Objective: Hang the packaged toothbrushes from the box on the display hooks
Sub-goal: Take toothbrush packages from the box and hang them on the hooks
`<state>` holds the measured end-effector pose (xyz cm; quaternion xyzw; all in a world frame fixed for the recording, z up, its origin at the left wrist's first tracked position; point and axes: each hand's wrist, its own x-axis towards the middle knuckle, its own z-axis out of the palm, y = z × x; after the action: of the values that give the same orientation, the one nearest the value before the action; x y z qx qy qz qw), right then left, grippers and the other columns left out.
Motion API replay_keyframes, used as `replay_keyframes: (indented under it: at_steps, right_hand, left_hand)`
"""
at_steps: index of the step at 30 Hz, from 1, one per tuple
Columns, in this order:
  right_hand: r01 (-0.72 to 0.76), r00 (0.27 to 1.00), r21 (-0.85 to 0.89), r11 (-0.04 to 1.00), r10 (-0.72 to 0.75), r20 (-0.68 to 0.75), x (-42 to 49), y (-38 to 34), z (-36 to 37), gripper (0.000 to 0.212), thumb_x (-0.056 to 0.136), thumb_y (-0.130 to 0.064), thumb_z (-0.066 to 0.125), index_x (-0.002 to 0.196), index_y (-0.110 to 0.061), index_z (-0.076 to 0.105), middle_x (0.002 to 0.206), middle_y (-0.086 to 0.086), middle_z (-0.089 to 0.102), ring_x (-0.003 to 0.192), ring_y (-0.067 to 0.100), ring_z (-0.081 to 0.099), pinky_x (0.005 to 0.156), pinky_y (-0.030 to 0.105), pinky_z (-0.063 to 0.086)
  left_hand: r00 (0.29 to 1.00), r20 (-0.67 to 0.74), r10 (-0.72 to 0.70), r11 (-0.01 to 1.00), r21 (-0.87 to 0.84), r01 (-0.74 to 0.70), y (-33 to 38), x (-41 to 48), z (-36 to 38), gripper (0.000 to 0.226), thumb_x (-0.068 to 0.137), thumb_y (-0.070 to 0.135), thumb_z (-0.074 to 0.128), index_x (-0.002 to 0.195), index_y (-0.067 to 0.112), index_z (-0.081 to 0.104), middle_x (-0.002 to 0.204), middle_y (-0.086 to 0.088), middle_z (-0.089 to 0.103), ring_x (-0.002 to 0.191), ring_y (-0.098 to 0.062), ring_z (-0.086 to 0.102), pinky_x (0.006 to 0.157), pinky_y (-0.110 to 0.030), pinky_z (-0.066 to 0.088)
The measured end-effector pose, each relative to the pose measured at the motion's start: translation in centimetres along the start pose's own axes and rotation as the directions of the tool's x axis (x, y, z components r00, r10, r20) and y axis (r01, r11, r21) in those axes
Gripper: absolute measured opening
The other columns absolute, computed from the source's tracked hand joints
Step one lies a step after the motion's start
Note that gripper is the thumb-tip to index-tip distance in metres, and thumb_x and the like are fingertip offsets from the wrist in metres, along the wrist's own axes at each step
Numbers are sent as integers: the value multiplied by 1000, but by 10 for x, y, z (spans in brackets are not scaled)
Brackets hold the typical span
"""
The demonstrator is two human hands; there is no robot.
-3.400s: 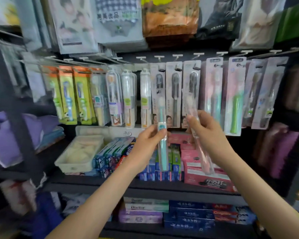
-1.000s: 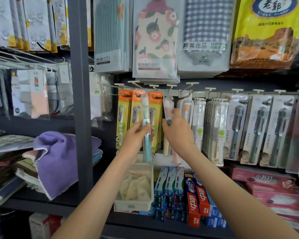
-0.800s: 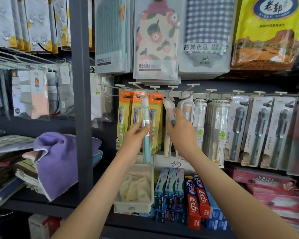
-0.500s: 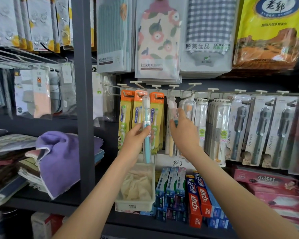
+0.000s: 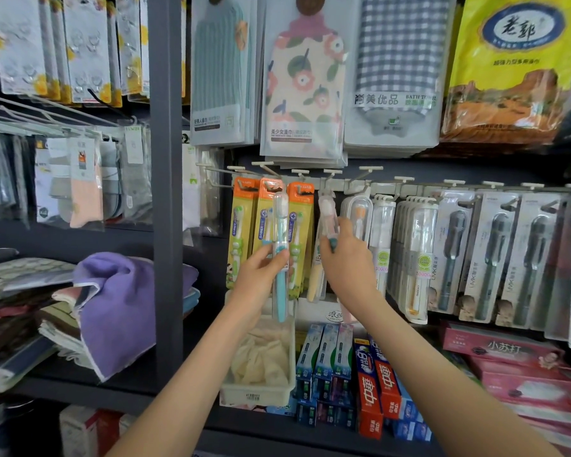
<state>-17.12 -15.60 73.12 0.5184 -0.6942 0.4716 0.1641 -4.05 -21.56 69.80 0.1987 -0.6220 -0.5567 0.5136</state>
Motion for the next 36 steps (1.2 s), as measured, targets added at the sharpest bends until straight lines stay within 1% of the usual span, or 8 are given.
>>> replay_keyframes:
  at_steps: [6,11,16,20,22,27,31,36]
  right_hand:
    - [-36,999,-11,999,37,15,11,0,-10,39,99,-22,44,135,-8,40,79,13,58,72,31,60,62,42,52]
    - [-74,996,28,997,72,60,18,-5,-17,32,97,-18,43,124,-2,49,81,15,60,71,31,61,59,35,51]
    - [-95,988,-36,995,98,120,22,-8,-11,29,99,-21,41,120,-3,45,96,19,61,84,35,60,68,39,49]
    - [-120,986,6,993,118,117,19,-6,2,30,100,-20,42,124,-2,40,86,14,56,75,30,55,61,35,44]
    - [-123,986,3,992,122,113,18,-5,6,34,101,-21,42,128,-2,37,85,13,55,78,32,58,63,38,46]
    - [-199,963,-2,980,196,187,19,-1,12,35,102,-30,40,119,0,39,110,24,59,98,38,59,75,42,47]
    - [-235,950,18,972,226,217,16,5,12,38,101,-34,42,117,1,41,111,20,57,96,34,56,69,35,40]
    - [-229,948,-3,973,224,227,4,14,13,39,99,-35,48,113,2,46,103,17,56,81,25,51,66,33,39]
  left_hand:
    - [1000,10,8,1000,6,-8,1,-2,4,12,96,24,57,103,25,67,96,-6,67,91,-20,64,88,-40,54]
    - [1000,19,-10,1000,5,9,0,-2,3,13,96,24,57,105,22,66,95,-5,68,90,-19,64,92,-42,54]
    - [1000,21,-7,1000,22,6,-3,-5,4,12,96,26,58,103,22,67,92,-3,68,90,-19,64,94,-44,53]
    - [999,19,-32,999,19,32,-4,-9,8,9,95,26,59,100,23,67,90,-3,65,88,-20,63,96,-47,51]
    - [999,26,-42,999,24,42,-5,-11,9,8,95,26,59,98,24,67,90,-2,65,91,-22,64,97,-46,51]
    - [998,39,-57,997,53,55,-9,-18,8,9,95,25,60,98,28,67,93,-1,67,98,-25,65,97,-43,51]
    - [997,51,-66,996,62,62,-11,-22,6,10,96,22,57,97,26,66,90,-1,67,93,-21,64,94,-42,51]
    - [996,57,-68,996,69,64,-11,-21,6,10,97,21,57,94,25,66,86,0,67,88,-18,64,92,-40,51]
